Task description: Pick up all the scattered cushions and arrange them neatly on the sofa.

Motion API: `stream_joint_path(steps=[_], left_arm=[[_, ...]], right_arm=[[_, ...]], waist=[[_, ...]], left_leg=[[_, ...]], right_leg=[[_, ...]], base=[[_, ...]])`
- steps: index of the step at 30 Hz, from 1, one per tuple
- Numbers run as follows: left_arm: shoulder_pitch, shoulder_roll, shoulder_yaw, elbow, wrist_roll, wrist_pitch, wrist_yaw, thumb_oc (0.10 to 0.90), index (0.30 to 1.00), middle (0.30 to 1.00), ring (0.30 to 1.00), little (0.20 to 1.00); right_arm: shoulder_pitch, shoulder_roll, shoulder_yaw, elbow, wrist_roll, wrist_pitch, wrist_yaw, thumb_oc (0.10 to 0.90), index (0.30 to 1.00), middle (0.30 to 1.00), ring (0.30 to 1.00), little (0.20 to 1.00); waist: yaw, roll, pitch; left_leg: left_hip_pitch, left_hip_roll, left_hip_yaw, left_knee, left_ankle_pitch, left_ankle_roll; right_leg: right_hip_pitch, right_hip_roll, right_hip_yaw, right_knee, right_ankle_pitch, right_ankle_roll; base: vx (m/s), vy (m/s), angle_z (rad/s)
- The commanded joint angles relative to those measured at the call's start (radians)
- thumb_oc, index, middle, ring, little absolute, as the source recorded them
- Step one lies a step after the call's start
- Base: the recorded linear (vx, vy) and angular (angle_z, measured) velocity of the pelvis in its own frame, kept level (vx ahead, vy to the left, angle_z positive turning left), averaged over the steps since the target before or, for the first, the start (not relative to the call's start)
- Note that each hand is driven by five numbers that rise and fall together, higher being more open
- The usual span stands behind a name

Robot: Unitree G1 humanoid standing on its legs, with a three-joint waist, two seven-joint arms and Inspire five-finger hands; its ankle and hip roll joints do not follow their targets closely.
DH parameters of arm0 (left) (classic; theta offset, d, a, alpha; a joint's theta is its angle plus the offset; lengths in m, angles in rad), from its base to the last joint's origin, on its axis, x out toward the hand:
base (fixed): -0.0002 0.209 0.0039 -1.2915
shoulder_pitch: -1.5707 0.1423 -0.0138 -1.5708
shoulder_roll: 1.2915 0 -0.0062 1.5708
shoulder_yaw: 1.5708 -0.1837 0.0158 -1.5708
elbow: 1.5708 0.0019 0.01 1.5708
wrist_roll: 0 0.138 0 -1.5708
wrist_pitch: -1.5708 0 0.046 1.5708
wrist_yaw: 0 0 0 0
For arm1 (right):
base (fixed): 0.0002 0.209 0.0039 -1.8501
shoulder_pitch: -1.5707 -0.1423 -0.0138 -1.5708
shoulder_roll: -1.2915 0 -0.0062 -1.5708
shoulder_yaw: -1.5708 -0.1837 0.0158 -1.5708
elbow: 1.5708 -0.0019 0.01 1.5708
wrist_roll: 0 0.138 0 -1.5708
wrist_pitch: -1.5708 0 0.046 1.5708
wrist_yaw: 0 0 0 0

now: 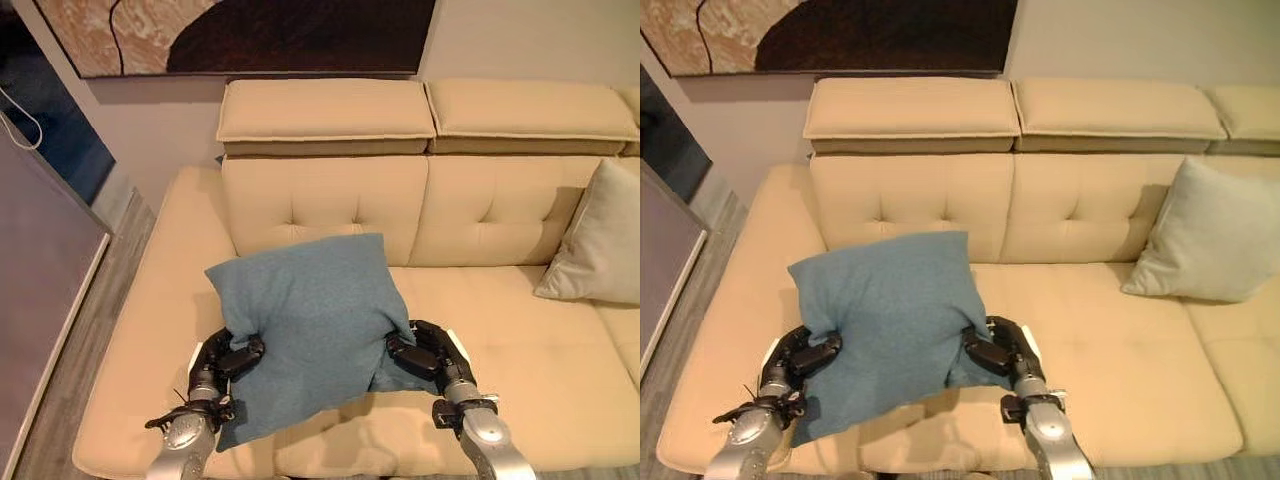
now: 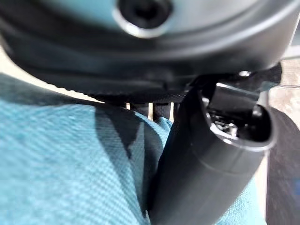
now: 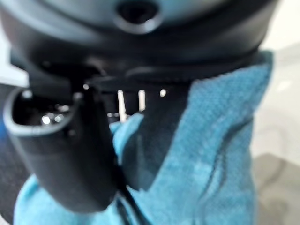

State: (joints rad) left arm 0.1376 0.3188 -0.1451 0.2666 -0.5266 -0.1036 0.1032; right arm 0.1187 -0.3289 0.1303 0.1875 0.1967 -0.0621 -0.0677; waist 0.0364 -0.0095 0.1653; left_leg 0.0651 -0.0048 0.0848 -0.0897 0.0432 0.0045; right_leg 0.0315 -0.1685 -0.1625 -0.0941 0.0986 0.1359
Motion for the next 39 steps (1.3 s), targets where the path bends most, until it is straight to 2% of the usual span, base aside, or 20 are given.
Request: stream_joint_path(steps=[1, 8, 9, 12, 13, 14, 18, 22, 26, 32, 35, 36, 37, 38, 39], left_arm=[[-0.127, -0.016, -0.089, -0.133, 0.067, -0.114, -0.046, 0.4, 0.3, 0.3, 0.3, 0.3], [-0.221, -0.037, -0.133, -0.137, 0.084, -0.136, -0.002, 0.4, 0.3, 0.3, 0.3, 0.3], [-0.267, -0.043, -0.15, -0.133, 0.094, -0.149, 0.028, 0.4, 0.3, 0.3, 0.3, 0.3], [-0.335, -0.047, -0.168, -0.123, 0.11, -0.167, 0.073, 0.4, 0.3, 0.3, 0.3, 0.3], [-0.412, -0.05, -0.185, -0.107, 0.118, -0.19, 0.115, 0.4, 0.3, 0.3, 0.3, 0.3], [-0.416, -0.05, -0.184, -0.105, 0.119, -0.191, 0.115, 0.4, 0.3, 0.3, 0.3, 0.3], [-0.63, -0.031, -0.224, -0.044, 0.144, -0.23, 0.197, 0.4, 0.3, 0.3, 0.3, 0.3], [-0.864, 0.014, -0.258, 0.027, 0.184, -0.259, 0.279, 0.4, 0.3, 0.3, 0.3, 0.3], [-1.01, 0.028, -0.268, 0.031, 0.232, -0.289, 0.352, 0.4, 0.3, 0.3, 0.3, 0.3], [-1.149, 0.048, -0.273, 0.039, 0.31, -0.307, 0.427, 0.4, 0.3, 0.3, 0.3, 0.3], [-1.279, 0.055, -0.32, 0.194, 0.32, -0.281, 0.46, 0.4, 0.3, 0.3, 0.3, 0.3], [-1.319, 0.054, -0.336, 0.26, 0.308, -0.271, 0.457, 0.411, 0.316, 0.316, 0.316, 0.316], [-1.35, 0.056, -0.346, 0.307, 0.294, -0.263, 0.453, 0.729, 0.794, 0.794, 0.794, 0.794], [-1.386, 0.049, -0.364, 0.374, 0.259, -0.254, 0.435, 0.8, 0.9, 0.9, 0.9, 0.9], [-1.417, 0.049, -0.374, 0.436, 0.236, -0.241, 0.42, 0.8, 0.9, 0.9, 0.9, 0.9]], right_arm=[[-0.127, 0.038, -0.011, -0.189, -0.015, -0.158, -0.019, 0.4, 0.3, 0.3, 0.3, 0.3], [-0.184, 0.004, 0.006, -0.19, -0.119, -0.167, -0.107, 0.4, 0.3, 0.3, 0.3, 0.3], [-0.223, -0.007, 0.018, -0.189, -0.15, -0.172, -0.143, 0.4, 0.3, 0.3, 0.3, 0.3], [-0.292, -0.013, 0.036, -0.179, -0.183, -0.18, -0.194, 0.4, 0.3, 0.3, 0.3, 0.3], [-0.377, -0.017, 0.063, -0.162, -0.206, -0.185, -0.236, 0.4, 0.3, 0.3, 0.3, 0.3], [-0.381, -0.017, 0.063, -0.16, -0.207, -0.186, -0.237, 0.4, 0.3, 0.3, 0.3, 0.3], [-0.58, -0.022, 0.111, -0.102, -0.234, -0.192, -0.317, 0.4, 0.3, 0.3, 0.3, 0.3], [-0.775, -0.052, 0.141, -0.052, -0.292, -0.196, -0.411, 0.4, 0.3, 0.3, 0.3, 0.3], [-0.909, -0.09, 0.14, -0.05, -0.393, -0.194, -0.506, 0.4, 0.3, 0.3, 0.3, 0.3], [-1.011, -0.147, 0.145, -0.034, -0.53, -0.18, -0.61, 0.4, 0.3, 0.3, 0.3, 0.3], [-1.149, -0.174, 0.217, 0.114, -0.529, -0.149, -0.637, 0.4, 0.3, 0.3, 0.3, 0.3], [-1.196, -0.18, 0.239, 0.172, -0.517, -0.142, -0.644, 0.4, 0.3, 0.3, 0.3, 0.3], [-1.235, -0.185, 0.261, 0.218, -0.506, -0.134, -0.646, 0.4, 0.3, 0.3, 0.3, 0.3], [-1.273, -0.188, 0.285, 0.271, -0.488, -0.121, -0.642, 0.4, 0.3, 0.3, 0.3, 0.3], [-1.307, -0.186, 0.314, 0.337, -0.461, -0.111, -0.628, 0.582, 0.573, 0.573, 0.573, 0.573]], waist=[[-0.029, -0.001, -0.097], [-0.051, 0.044, -0.074], [-0.058, 0.057, -0.049], [-0.061, 0.067, -0.031], [-0.062, 0.073, -0.02], [-0.062, 0.073, -0.022], [-0.065, 0.075, -0.024], [-0.067, 0.071, -0.052], [-0.062, 0.065, -0.062], [-0.061, 0.059, -0.076], [-0.058, 0.056, -0.074], [-0.055, 0.056, -0.07], [-0.054, 0.054, -0.066], [-0.053, 0.053, -0.062], [-0.052, 0.052, -0.056]], left_leg=[[-0.017, -0.004, -0.008, 0.007, -0.082, -0.008], [-0.131, 0.018, -0.02, 0.002, -0.039, -0.039], [-0.179, 0.022, -0.022, 0.002, -0.024, -0.045], [-0.237, 0.027, -0.025, 0.002, -0.011, -0.05], [-0.3, 0.027, -0.032, 0.002, 0.008, -0.055], [-0.305, 0.027, -0.031, 0.002, 0.009, -0.055], [-0.44, 0.018, -0.041, 0.002, 0.047, -0.067], [-0.539, 0.005, -0.042, 0.002, 0.066, -0.076], [-0.589, 0.008, -0.043, 0.002, 0.075, -0.083], [-0.637, 0.008, -0.04, 0.002, 0.082, -0.094], [-0.668, 0.008, -0.032, 0.002, 0.089, -0.098], [-0.678, 0.008, -0.032, 0.002, 0.093, -0.099], [-0.684, 0.008, -0.031, 0.002, 0.095, -0.099], [-0.691, 0.01, -0.031, 0.002, 0.098, -0.1], [-0.698, 0.011, -0.031, 0.002, 0.101, -0.102]], right_leg=[[0.024, 0.039, -0.043, 0.015, -0.097, 0.028], [-0.065, 0.048, -0.064, 0.007, -0.115, 0.029], [-0.111, 0.043, -0.054, 0.007, -0.105, 0.033], [-0.179, 0.039, -0.046, 0.007, -0.089, 0.037], [-0.246, 0.04, -0.027, 0.007, -0.068, 0.037], [-0.252, 0.04, -0.027, 0.007, -0.067, 0.037], [-0.385, 0.041, -0.007, 0.007, -0.026, 0.033], [-0.48, 0.036, -0.003, 0.007, -0.005, 0.026], [-0.534, 0.031, 0.003, 0.007, 0.002, 0.026], [-0.593, 0.021, 0.01, 0.007, 0.013, 0.033], [-0.629, 0.017, 0.012, 0.007, 0.024, 0.039], [-0.638, 0.016, 0.011, 0.007, 0.028, 0.04], [-0.646, 0.017, 0.012, 0.007, 0.032, 0.04], [-0.654, 0.017, 0.011, 0.007, 0.034, 0.041], [-0.661, 0.016, 0.01, 0.007, 0.037, 0.042]], base=[[-0.01, -0.068, 0.06], [-0.16, -0.025, 0.12], [-0.33, 0.027, 0.12], [-0.23, 0.025, 0.04], [-0.25, 0.032, -0.01], [-0.24, 0.03, -0.05], [-0.16, 0.015, -0.04], [-0.08, 0.01, 0.02], [0.0, 0.0, 0.0], [0.01, 0.0, 0.0], [0.0, 0.0, 0.0], [0.0, 0.0, 0.0], [0.0, 0.0, 0.0], [0.0, 0.0, 0.0], [0.0, 0.0, 0.0]])
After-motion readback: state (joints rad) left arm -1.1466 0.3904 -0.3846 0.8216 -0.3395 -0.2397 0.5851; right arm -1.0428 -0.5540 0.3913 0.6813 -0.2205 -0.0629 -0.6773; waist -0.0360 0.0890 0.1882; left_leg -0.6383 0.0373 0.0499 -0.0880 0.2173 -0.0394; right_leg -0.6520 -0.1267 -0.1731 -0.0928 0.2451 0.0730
